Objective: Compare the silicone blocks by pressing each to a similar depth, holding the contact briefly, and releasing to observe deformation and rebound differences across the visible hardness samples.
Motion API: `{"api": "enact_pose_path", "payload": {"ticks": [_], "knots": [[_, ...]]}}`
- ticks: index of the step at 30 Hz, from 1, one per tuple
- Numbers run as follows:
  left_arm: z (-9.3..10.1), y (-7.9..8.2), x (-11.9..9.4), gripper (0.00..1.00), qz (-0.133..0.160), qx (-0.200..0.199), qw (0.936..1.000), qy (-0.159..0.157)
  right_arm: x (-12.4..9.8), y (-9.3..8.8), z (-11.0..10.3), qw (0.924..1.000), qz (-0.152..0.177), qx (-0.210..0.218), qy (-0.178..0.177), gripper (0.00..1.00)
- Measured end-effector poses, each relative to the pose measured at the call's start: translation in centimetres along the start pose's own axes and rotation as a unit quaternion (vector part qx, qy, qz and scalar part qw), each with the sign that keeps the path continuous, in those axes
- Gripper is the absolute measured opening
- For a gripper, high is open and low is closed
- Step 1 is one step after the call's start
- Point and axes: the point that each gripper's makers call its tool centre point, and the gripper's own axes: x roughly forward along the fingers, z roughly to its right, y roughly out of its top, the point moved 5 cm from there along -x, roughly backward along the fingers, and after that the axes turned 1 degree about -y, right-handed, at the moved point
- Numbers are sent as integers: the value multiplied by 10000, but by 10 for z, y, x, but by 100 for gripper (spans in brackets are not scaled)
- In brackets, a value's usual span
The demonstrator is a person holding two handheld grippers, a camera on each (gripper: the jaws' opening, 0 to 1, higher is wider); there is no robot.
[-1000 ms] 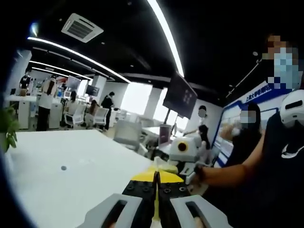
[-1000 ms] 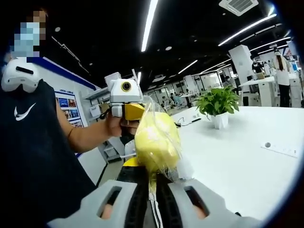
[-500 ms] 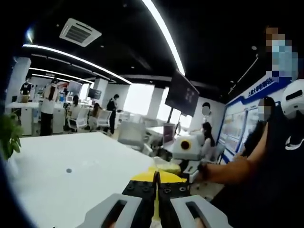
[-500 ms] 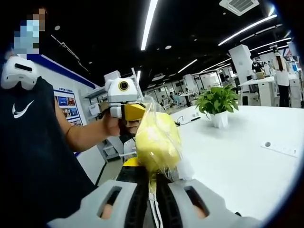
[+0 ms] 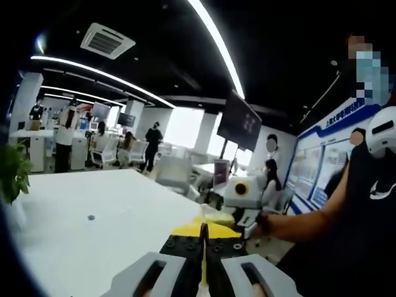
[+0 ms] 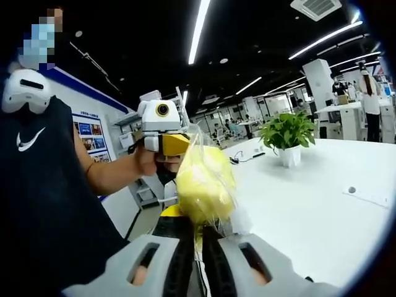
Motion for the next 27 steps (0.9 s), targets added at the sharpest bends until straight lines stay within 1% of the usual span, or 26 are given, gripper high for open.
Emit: {"api": "enact_pose_path", "payload": {"ticks": [6,8,9,12,15,16,18,19,22,24,26,27], "knots": [[4,2,-2,0,53,-19,10000,-44,1,2,-3,9999,64,36,97,0],[6,3,-3,0,111,-2,9999,-52,1,3,-1,9998,185,14,-2,1],[6,5,-4,0,154,2,9999,-35,3,4,-3,9994,275,221,74,2],[5,6,-5,0,209,-36,9998,-52,4,4,-1,9991,404,83,-47,4],[5,7,-7,0,263,-46,9996,-51,6,5,-2,9990,438,101,-12,6],[5,8,-7,0,275,-45,9996,-60,6,5,-3,9990,447,63,3,8],[6,9,-9,0,318,-81,9994,-84,6,4,-3,9991,425,-3,-23,18],[5,10,-9,0,335,-84,9994,-76,6,4,-2,9989,453,-22,-69,26],[3,11,-11,0,357,-98,9993,-48,4,3,2,9982,510,-139,-298,40],[2,13,-12,0,396,-136,9991,-32,2,5,4,9971,607,-250,-386,46],[3,15,-12,0,446,-174,9988,-35,-1,10,6,9954,752,-293,-522,58],[3,15,-12,0,473,-192,9987,-43,-1,12,7,9942,826,-381,-573,64]]}}
